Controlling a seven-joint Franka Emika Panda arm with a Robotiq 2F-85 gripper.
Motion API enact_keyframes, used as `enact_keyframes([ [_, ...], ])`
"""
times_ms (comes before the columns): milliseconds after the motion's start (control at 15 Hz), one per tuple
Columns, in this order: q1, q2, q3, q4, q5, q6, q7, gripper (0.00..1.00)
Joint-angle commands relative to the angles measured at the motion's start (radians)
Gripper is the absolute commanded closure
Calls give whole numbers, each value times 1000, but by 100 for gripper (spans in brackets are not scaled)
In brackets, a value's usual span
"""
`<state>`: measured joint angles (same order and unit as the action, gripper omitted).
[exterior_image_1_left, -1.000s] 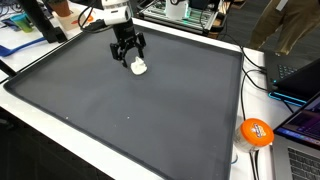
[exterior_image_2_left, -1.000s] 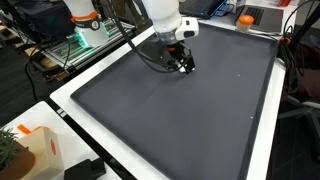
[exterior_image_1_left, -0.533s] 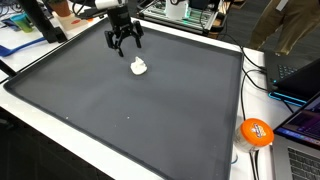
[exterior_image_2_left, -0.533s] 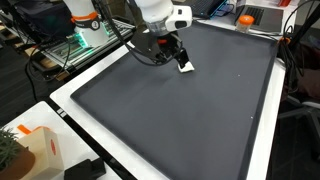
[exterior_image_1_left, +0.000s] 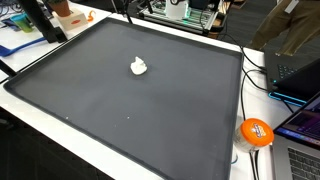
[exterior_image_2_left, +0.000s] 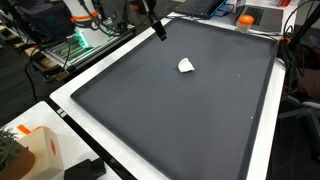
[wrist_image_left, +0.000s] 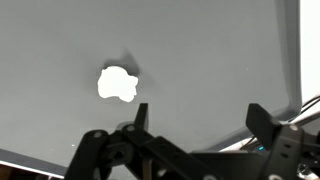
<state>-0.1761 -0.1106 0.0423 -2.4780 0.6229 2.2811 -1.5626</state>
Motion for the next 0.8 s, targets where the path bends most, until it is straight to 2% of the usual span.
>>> enact_keyframes([
  [0, 79, -186, -12, -159, -17, 59, 264, 0],
  [67, 92, -77, -59, -60, -16, 24, 152, 0],
  [200, 121, -111, -69, -78, -21, 26, 178, 0],
  [400, 120, -91, -84, -64, -18, 24, 170, 0],
  [467, 107, -88, -48, -85, -104, 138, 317, 0],
  [600, 120, -144, -36, -140, -185, 227, 438, 0],
  [733, 60, -191, 55, -205, -277, 305, 592, 0],
])
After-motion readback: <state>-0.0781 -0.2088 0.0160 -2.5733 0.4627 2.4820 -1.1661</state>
